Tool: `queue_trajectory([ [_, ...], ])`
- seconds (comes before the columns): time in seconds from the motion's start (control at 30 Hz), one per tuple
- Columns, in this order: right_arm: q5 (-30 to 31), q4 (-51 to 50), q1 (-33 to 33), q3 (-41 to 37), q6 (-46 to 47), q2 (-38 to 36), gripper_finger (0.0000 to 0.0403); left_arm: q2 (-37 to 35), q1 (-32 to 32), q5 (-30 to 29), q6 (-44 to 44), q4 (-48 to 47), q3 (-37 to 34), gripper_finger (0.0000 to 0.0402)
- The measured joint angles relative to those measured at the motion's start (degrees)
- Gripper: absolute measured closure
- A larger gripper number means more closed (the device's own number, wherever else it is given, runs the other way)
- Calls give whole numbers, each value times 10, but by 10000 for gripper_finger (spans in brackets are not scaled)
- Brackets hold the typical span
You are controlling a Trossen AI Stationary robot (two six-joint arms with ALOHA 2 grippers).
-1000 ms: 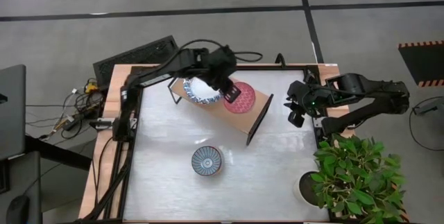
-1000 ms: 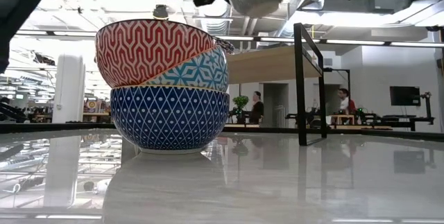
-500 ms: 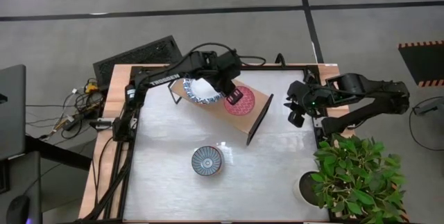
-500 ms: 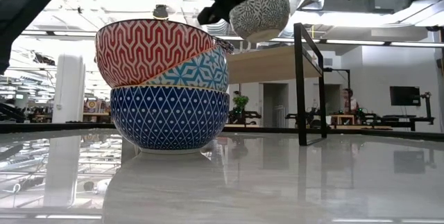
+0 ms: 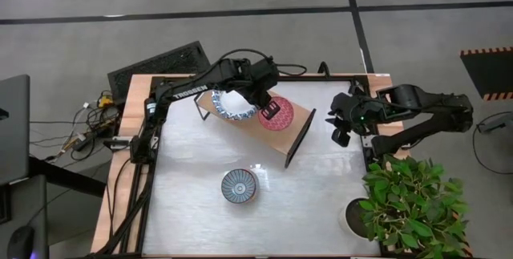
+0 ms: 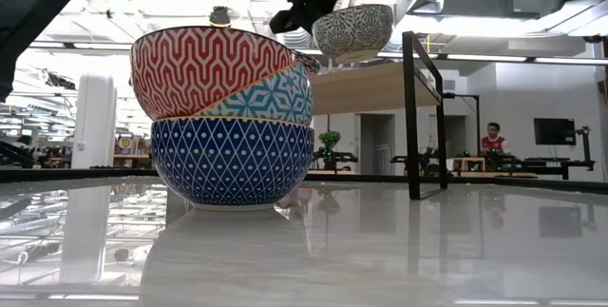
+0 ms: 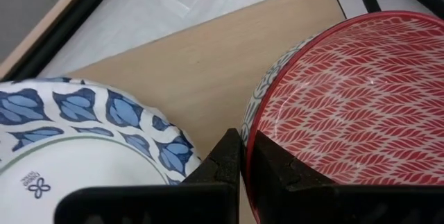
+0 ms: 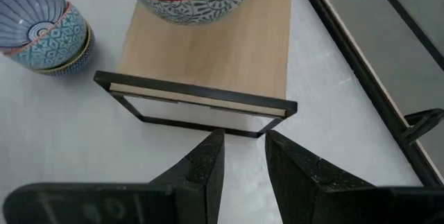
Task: Place and stack bowls onto a shelf
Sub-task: Put the red bowl to the right on the shelf
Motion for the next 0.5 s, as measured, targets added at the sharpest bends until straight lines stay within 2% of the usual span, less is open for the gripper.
queue_trajectory([
  [0.37, 0, 25, -39, 0, 2, 0, 272, 0, 0, 5, 27, 9, 0, 401],
  [0.5, 0, 26, -43, 0, 2, 0, 272, 25, 3, 14, 32, 8, 1, 401],
])
